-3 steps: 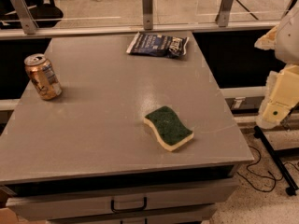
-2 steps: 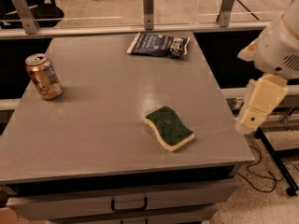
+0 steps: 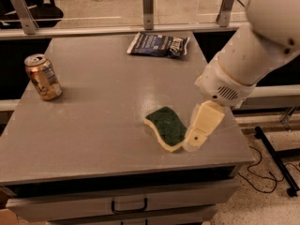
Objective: Pick sponge
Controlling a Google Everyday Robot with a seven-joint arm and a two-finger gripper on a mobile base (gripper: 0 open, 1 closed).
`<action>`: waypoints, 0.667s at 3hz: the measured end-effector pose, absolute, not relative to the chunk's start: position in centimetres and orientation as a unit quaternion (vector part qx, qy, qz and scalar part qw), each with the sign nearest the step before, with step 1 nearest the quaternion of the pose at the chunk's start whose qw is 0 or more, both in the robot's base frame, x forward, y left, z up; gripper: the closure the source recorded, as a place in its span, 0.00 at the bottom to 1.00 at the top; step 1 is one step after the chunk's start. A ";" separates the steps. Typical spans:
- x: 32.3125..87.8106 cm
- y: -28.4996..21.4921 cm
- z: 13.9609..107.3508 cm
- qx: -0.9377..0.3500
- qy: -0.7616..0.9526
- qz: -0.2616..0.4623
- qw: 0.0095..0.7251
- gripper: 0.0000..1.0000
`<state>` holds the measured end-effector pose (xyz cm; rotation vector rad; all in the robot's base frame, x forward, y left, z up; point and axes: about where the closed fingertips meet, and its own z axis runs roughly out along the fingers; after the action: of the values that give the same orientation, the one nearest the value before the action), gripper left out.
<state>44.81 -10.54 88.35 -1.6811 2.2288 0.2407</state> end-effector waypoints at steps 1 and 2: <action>45.1 -7.8 84.3 -0.591 0.784 0.104 0.159 0.00; 45.8 -6.4 81.2 -0.582 0.792 0.113 0.144 0.18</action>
Offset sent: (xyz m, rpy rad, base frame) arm 0.0201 0.0577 -0.1093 0.0161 0.1264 -0.0394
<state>45.80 -6.38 81.23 -1.6786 2.2837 0.3255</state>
